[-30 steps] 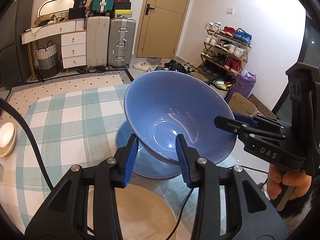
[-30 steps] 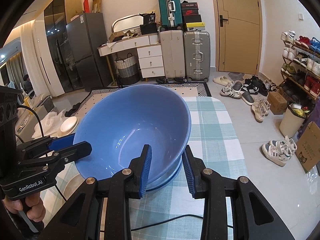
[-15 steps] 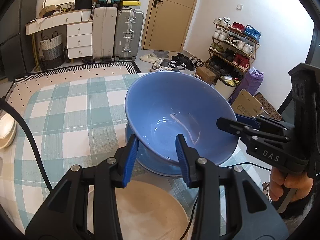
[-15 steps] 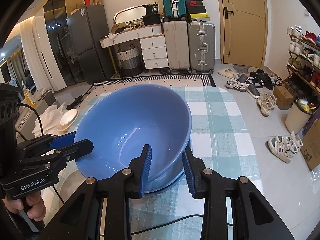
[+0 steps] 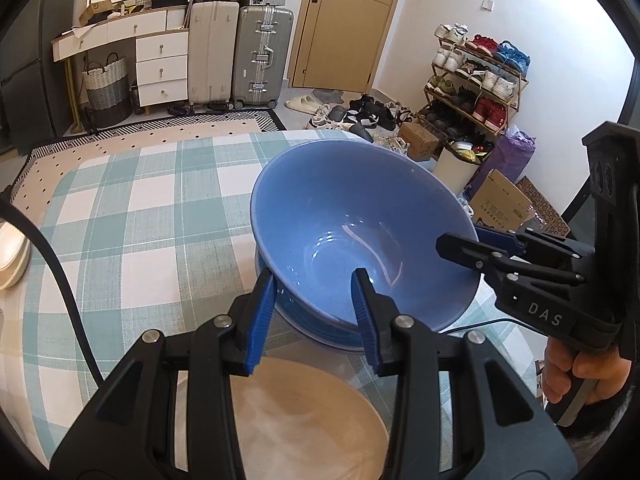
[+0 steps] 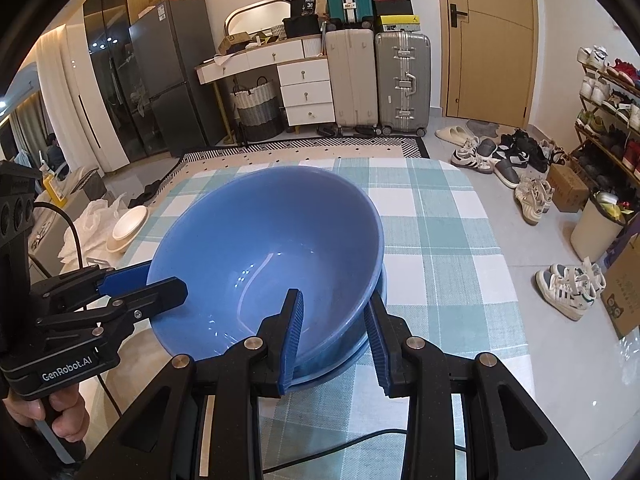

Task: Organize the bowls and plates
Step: 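Lower the held blue bowl into the nested blue bowls with both grippers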

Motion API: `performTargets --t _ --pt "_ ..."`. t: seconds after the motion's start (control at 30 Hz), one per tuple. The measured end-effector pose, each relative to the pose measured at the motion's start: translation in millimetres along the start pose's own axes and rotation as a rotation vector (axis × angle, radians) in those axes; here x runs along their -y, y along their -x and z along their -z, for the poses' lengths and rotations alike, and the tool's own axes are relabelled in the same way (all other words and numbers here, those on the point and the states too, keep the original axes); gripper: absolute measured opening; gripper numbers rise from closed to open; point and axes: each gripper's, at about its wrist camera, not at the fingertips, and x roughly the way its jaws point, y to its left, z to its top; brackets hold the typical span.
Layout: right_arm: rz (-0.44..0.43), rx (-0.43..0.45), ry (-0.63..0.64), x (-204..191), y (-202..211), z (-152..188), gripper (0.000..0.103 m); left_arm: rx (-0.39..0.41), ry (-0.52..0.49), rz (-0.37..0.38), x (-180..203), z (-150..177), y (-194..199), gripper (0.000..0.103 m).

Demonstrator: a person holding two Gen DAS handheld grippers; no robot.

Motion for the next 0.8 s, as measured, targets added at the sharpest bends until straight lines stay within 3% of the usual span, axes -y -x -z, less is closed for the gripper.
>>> performTargets --t 0.8 --pt "0.052 -0.043 0.036 -3 -25 10 0.033 -0.053 -0.034 -0.054 -4 11 -44 0.035"
